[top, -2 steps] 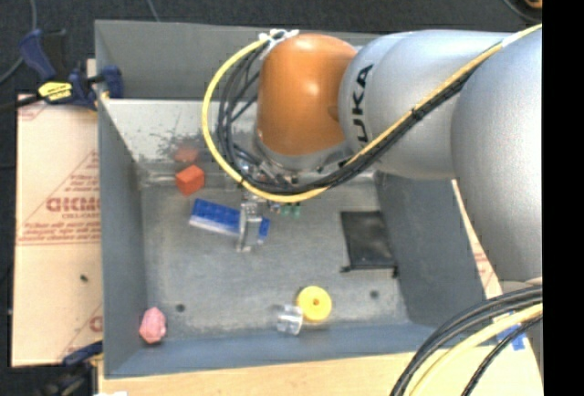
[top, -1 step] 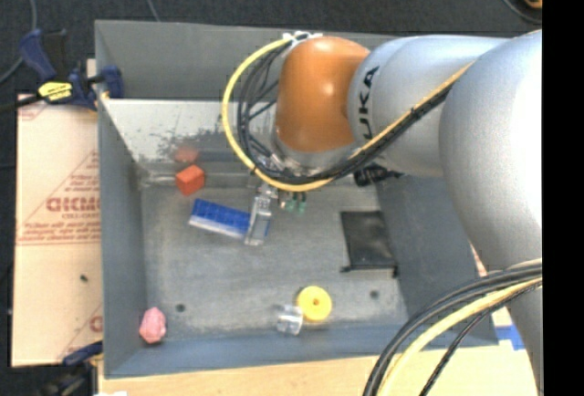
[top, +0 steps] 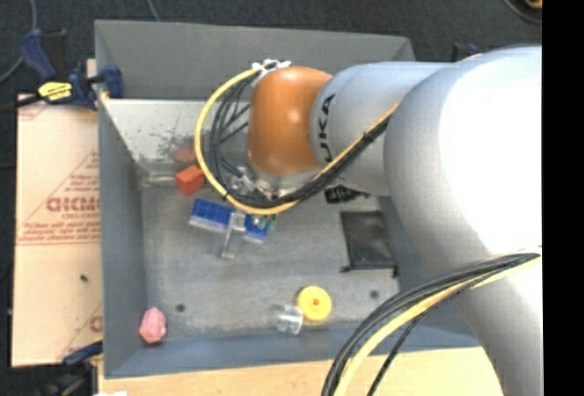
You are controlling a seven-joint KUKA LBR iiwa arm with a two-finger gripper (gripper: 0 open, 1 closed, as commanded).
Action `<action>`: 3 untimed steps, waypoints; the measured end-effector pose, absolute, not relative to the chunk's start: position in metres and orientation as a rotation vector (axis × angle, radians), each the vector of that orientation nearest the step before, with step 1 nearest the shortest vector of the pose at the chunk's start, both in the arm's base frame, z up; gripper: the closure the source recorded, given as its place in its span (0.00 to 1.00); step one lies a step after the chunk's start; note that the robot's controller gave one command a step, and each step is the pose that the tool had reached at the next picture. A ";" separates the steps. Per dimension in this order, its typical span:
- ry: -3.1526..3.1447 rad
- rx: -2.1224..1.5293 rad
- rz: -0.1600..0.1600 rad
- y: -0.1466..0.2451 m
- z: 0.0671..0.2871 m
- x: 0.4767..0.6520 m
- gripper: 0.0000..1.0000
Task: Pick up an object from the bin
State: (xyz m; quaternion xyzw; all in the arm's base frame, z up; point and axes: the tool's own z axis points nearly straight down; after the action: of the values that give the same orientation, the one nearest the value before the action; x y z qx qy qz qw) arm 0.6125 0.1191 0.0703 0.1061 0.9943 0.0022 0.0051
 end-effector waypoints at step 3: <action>3.090 0.495 0.011 0.114 0.076 0.616 1.00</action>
Offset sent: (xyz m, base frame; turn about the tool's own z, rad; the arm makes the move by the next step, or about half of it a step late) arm 0.0000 0.0000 0.0000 0.0000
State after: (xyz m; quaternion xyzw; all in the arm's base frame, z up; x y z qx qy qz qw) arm 0.6162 0.1141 0.0757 0.1581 0.9874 0.0034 0.0062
